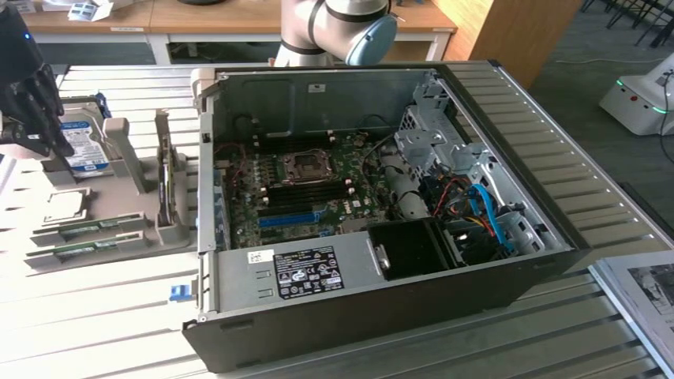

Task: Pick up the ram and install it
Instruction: 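Pick up the ram and move it above insertion slot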

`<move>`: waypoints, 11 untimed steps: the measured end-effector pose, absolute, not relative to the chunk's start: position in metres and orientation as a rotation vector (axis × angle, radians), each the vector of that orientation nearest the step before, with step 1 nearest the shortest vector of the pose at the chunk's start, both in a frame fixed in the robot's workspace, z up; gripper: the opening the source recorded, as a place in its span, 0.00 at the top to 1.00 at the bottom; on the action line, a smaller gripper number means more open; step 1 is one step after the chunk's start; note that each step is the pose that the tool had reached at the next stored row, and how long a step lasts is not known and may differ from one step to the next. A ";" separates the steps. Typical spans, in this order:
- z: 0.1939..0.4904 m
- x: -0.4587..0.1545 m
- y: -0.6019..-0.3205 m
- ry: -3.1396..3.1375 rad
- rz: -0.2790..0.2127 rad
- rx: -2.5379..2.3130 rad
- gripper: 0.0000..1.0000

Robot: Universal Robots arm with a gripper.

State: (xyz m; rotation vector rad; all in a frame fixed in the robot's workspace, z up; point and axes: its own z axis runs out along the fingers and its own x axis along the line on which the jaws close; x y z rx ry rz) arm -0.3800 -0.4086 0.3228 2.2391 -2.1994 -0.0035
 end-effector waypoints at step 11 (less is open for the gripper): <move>0.323 -0.380 -0.414 -2.199 -0.003 2.239 0.69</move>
